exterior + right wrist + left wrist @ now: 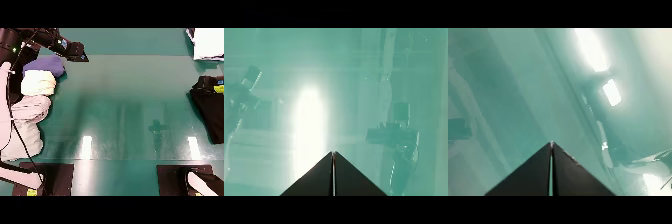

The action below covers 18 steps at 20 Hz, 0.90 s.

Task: Fold the shirts.

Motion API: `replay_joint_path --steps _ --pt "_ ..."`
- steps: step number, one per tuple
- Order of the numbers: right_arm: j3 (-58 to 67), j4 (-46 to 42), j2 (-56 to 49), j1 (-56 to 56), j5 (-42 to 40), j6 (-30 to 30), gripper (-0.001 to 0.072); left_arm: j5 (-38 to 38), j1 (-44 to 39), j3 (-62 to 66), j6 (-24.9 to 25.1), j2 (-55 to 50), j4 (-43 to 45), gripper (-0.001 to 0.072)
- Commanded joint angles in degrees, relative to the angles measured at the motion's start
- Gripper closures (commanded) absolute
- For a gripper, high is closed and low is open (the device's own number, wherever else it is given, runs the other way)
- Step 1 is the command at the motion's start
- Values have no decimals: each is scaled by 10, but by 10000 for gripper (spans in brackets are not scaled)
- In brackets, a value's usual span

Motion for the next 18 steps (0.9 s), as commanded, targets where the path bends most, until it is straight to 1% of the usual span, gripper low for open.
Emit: replay_joint_path --steps 1,13,14,16,17,18 --pt "1 0 0 0 1 0 698 0 0 1 0 0 0 669" --pt "1 0 0 0 2 0 698 0 0 1 -1 0 -5 669" --pt "1 0 0 0 2 0 698 6 0 0 -2 0 -16 669" --pt "1 0 0 0 2 0 698 45 0 0 4 0 -11 667" --pt "1 0 0 0 2 0 698 64 0 1 16 0 17 482" --pt "1 0 0 0 2 0 698 84 0 0 16 0 65 103"
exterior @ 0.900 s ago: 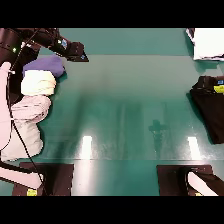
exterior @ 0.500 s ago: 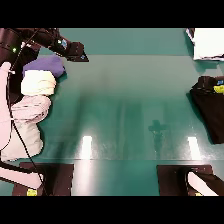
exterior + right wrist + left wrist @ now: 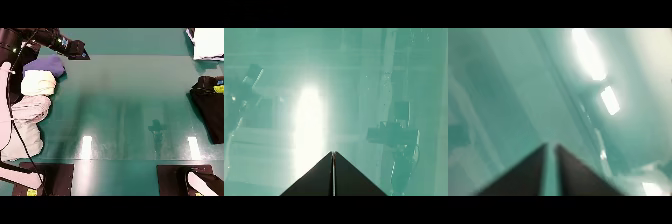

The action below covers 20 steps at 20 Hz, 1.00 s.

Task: Fold the shirts.

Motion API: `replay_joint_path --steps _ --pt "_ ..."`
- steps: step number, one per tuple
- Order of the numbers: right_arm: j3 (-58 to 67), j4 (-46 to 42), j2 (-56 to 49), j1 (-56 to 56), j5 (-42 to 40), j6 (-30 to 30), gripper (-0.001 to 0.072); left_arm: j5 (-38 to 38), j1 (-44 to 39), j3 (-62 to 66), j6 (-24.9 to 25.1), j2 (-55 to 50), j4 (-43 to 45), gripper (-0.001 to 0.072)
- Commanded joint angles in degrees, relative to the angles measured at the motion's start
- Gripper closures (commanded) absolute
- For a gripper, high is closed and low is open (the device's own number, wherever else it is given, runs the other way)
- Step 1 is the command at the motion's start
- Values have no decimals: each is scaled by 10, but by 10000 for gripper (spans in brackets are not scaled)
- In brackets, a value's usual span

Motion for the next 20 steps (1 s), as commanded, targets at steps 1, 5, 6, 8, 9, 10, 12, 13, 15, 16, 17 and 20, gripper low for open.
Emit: replay_joint_path --steps 1,5,6,8,9,10,12,13,15,16,17,20 --pt "1 1 0 0 0 0 698 75 1 0 -3 -1 134 3" --pt "-2 1 0 0 0 1 698 156 43 0 -84 -21 334 7" --pt "-4 1 0 0 0 1 698 172 65 0 -85 -31 333 7" --pt "-14 1 0 0 0 1 698 188 107 0 -84 -58 333 7" --pt "-23 5 0 0 0 1 698 190 123 1 -84 -72 331 7" --pt "-33 5 0 1 0 2 698 189 138 1 -84 -86 331 7" --pt "-50 5 0 1 0 2 698 191 165 1 -84 -117 331 7" --pt "-58 5 0 0 -1 2 698 192 176 0 -83 -130 331 7" --pt "-70 5 0 0 -3 2 698 196 192 1 -78 -152 331 6" --pt "-76 5 0 0 -3 2 698 200 198 0 -77 -160 330 6" --pt "-80 5 0 1 -3 2 698 206 201 1 -71 -169 325 6" --pt "-81 6 0 1 -6 2 698 216 204 2 -49 -195 304 7"
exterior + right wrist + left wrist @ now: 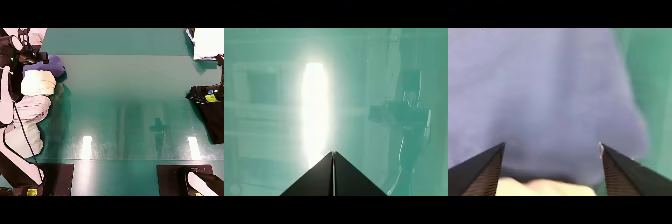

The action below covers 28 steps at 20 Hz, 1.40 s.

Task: Fold the shirts.

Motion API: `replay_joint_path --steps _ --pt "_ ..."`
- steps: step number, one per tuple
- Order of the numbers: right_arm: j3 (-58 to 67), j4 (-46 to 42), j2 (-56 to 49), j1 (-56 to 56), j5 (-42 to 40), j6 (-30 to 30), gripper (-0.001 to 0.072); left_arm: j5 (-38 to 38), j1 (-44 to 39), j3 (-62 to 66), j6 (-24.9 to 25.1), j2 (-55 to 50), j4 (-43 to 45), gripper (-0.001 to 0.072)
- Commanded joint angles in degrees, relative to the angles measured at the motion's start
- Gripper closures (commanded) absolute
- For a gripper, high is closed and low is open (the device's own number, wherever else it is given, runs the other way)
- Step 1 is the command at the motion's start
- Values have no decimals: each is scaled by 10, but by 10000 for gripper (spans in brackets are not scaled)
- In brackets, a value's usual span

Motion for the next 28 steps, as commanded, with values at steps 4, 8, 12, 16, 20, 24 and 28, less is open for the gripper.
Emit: replay_joint_path --steps 4,8,12,16,20,24,28 --pt "-6 1 0 1 -2 1 698 12 9 1 19 -52 -17 7" --pt "-6 1 0 1 -1 1 698 16 9 1 18 -65 -17 70" --pt "-6 15 0 2 -1 1 698 4 21 4 12 -63 -13 490" --pt "-6 16 0 4 0 1 698 -26 29 45 14 -55 -16 669" --pt "-6 15 0 4 4 1 698 9 29 49 14 13 -20 670" --pt "-5 38 0 4 -37 1 698 44 25 49 34 131 -118 669" --pt "25 84 0 4 -94 1 699 -16 25 49 207 255 -440 669"
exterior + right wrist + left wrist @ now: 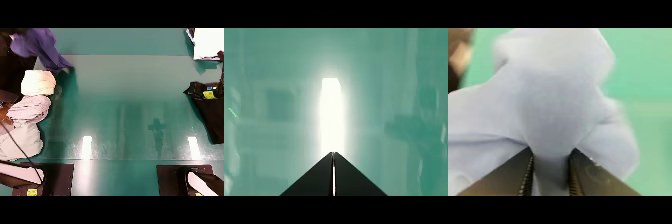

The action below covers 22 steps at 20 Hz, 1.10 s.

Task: Fold the shirts.

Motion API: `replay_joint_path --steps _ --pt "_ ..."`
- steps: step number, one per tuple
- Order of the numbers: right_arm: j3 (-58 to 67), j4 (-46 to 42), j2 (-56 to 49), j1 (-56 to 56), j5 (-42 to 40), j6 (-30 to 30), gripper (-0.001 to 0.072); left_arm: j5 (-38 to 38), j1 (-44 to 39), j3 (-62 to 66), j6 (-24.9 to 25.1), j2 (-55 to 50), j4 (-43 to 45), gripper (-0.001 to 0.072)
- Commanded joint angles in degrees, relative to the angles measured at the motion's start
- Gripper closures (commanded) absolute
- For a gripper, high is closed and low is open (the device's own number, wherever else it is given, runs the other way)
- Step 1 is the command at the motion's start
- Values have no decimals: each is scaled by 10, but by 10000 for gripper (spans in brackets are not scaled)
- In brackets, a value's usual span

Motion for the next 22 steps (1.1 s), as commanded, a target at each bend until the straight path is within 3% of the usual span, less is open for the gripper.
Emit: replay_joint_path --steps 1,3,4,8,14,18,19,20,21,22 --pt "39 34 0 0 -47 -1 698 -77 0 0 138 105 -309 669" --pt "91 35 0 0 -53 -1 699 -156 -12 0 168 144 -428 669" --pt "116 35 0 0 -58 -1 698 -182 -29 0 176 160 -448 669" --pt "212 35 0 0 -59 -1 698 -211 -155 -14 176 190 -438 669" --pt "300 34 1 0 -17 -2 698 -214 -336 -219 172 186 -235 669" --pt "308 34 0 0 6 -3 699 -136 -341 -347 155 156 -201 667" --pt "308 34 0 0 14 -3 698 -130 -329 -349 137 144 -190 514" --pt "308 34 0 0 18 -3 698 -132 -311 -349 114 137 -186 160" --pt "308 34 0 0 20 -4 698 -141 -289 -349 90 136 -186 6" --pt "308 34 0 0 22 -7 699 -168 -264 -349 76 137 -186 9"
